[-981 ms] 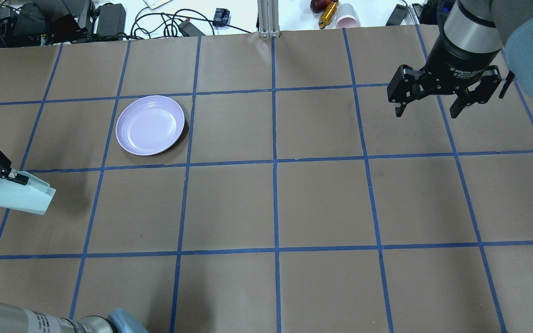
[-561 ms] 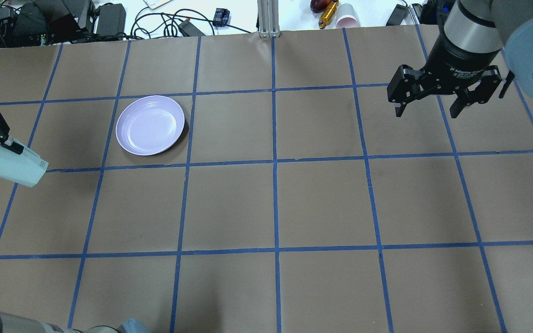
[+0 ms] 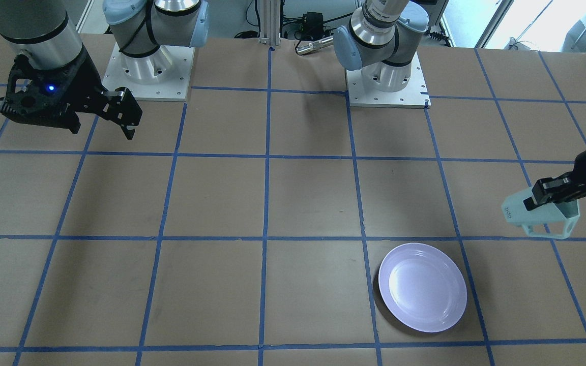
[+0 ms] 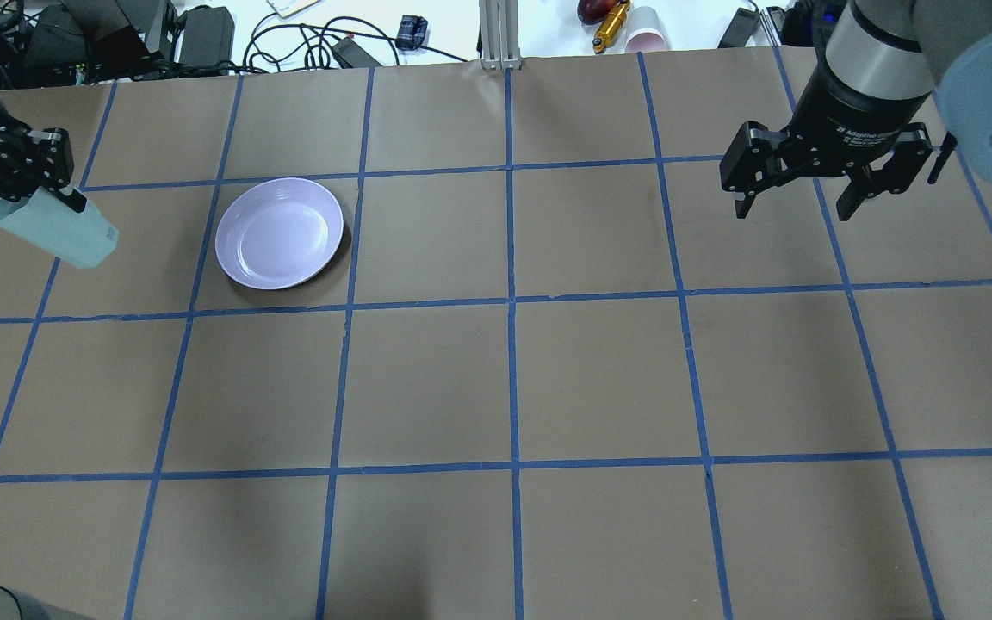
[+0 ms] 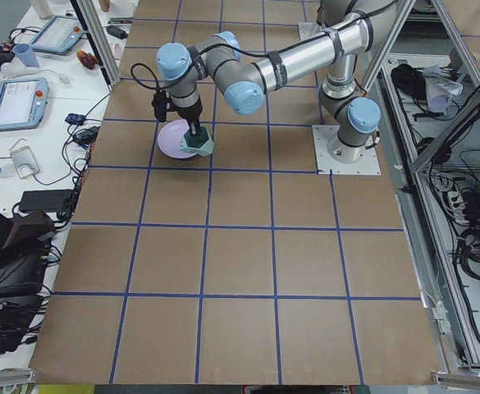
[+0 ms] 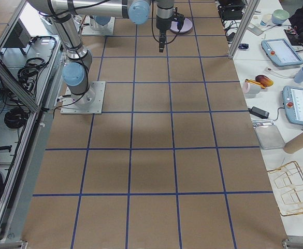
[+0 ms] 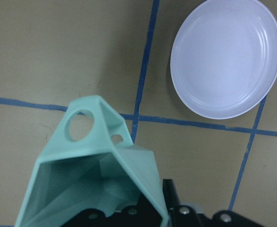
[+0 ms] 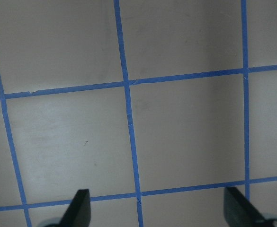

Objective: Flip cup and place on plate
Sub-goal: 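Carry the upright mug with the left gripper over the plate and lower it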

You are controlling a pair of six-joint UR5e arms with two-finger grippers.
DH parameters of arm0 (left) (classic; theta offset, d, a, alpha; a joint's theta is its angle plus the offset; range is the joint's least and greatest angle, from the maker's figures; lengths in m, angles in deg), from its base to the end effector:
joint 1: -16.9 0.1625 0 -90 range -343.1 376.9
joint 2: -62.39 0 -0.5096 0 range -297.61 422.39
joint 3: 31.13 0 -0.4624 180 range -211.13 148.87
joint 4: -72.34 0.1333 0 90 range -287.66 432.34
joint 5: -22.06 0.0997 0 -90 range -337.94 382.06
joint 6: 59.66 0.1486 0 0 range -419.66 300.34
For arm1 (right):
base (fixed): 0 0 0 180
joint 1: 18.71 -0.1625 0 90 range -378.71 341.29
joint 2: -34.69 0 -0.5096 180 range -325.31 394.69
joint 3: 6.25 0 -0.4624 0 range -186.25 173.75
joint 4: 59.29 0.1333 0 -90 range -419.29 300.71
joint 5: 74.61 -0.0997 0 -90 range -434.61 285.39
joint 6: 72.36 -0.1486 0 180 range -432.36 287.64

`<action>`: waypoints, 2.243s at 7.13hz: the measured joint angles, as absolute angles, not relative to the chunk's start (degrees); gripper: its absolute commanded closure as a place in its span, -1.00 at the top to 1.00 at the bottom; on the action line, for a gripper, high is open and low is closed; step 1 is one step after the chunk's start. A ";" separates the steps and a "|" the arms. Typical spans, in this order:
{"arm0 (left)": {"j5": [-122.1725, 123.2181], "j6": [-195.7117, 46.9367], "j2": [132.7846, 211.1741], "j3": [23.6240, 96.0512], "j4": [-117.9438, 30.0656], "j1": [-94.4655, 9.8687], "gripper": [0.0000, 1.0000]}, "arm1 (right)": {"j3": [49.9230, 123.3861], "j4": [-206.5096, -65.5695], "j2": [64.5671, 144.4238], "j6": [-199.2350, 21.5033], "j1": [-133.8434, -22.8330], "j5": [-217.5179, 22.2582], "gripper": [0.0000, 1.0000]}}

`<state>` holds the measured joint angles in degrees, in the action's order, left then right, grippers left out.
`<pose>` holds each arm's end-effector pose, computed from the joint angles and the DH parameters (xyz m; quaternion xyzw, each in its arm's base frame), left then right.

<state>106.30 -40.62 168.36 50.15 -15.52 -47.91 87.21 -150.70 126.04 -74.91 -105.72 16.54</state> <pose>0.1575 -0.6830 0.4379 0.0558 -0.9962 -0.0224 0.0633 0.1016 -0.5540 0.5052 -0.0483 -0.9988 -0.0061 0.0100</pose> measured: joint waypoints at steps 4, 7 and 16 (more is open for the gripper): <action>108.85 -42.72 171.05 50.27 -3.85 -58.65 -1.00 | 87.18 -150.70 126.05 -74.91 -105.72 16.53 1.00; 113.75 -46.11 174.01 51.75 1.28 -64.31 -1.00 | 87.18 -150.70 126.02 -74.91 -105.72 16.56 1.00; 114.34 -47.61 181.10 56.76 14.20 -67.56 -0.99 | 87.18 -150.70 126.07 -74.91 -105.72 16.62 1.00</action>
